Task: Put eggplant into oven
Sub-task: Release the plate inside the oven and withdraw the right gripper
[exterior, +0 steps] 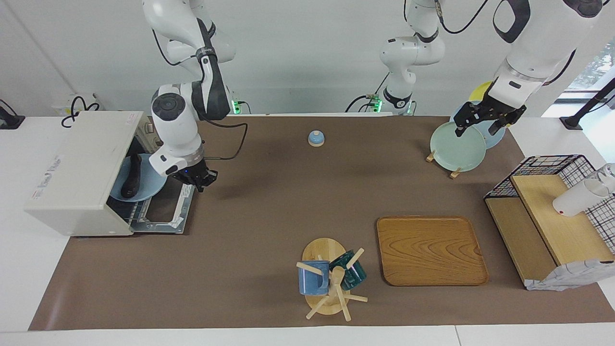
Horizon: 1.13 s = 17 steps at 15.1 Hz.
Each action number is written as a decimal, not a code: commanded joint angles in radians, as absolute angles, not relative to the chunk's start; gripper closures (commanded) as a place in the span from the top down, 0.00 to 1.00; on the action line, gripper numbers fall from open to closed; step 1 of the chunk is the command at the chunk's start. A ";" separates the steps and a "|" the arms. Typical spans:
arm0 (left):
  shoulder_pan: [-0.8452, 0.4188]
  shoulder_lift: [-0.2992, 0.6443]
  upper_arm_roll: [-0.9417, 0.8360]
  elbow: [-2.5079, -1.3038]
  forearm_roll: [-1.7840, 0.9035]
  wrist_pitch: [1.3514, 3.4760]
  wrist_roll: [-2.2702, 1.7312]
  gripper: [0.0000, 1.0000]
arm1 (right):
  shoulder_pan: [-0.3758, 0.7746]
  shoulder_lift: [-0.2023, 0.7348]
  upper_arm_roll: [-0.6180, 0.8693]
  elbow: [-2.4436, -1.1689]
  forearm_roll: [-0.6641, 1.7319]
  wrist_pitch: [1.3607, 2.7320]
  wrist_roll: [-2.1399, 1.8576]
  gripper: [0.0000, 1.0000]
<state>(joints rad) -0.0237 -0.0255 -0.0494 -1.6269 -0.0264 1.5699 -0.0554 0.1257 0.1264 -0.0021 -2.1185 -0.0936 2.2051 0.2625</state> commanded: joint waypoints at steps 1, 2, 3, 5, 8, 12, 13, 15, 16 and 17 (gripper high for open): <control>-0.021 -0.041 -0.051 -1.632 -0.011 1.563 -0.057 1.00 | 0.112 0.179 -0.005 -2.128 -0.084 2.240 0.273 0.00; -0.021 -0.041 -0.051 -1.632 -0.011 1.563 -0.057 1.00 | 0.112 0.190 -0.005 -2.128 -0.092 2.238 0.273 0.00; -0.021 -0.041 -0.051 -1.632 -0.011 1.563 -0.057 1.00 | 0.112 0.201 -0.006 -2.131 -0.095 2.235 0.273 0.00; -0.021 -0.041 -0.051 -1.632 -0.011 1.563 -0.057 1.00 | 0.110 0.206 -0.008 -2.134 -0.167 2.220 0.272 0.00; -0.021 -0.041 -0.051 -1.632 -0.011 1.563 -0.057 1.00 | 0.097 0.203 -0.009 -2.132 -0.274 2.188 0.272 0.00; -0.021 -0.041 -0.051 -1.632 -0.011 1.563 -0.057 1.00 | 0.078 0.204 -0.009 -2.103 -0.360 2.131 0.262 0.00; -0.021 -0.041 -0.051 -1.632 -0.011 1.563 -0.057 1.00 | 0.078 0.207 -0.008 -2.071 -0.376 2.094 0.259 0.00; -0.021 -0.041 -0.051 -1.632 -0.011 1.563 -0.057 1.00 | 0.075 0.209 -0.005 -1.975 -0.377 1.981 0.217 0.00; -0.021 -0.041 -0.051 -1.632 -0.011 1.563 -0.057 1.00 | 0.075 0.209 -0.005 -1.933 -0.376 1.932 0.189 0.00; -0.021 -0.041 -0.051 -1.632 -0.011 1.563 -0.057 1.00 | 0.074 0.207 -0.006 -1.896 -0.373 1.887 0.155 0.00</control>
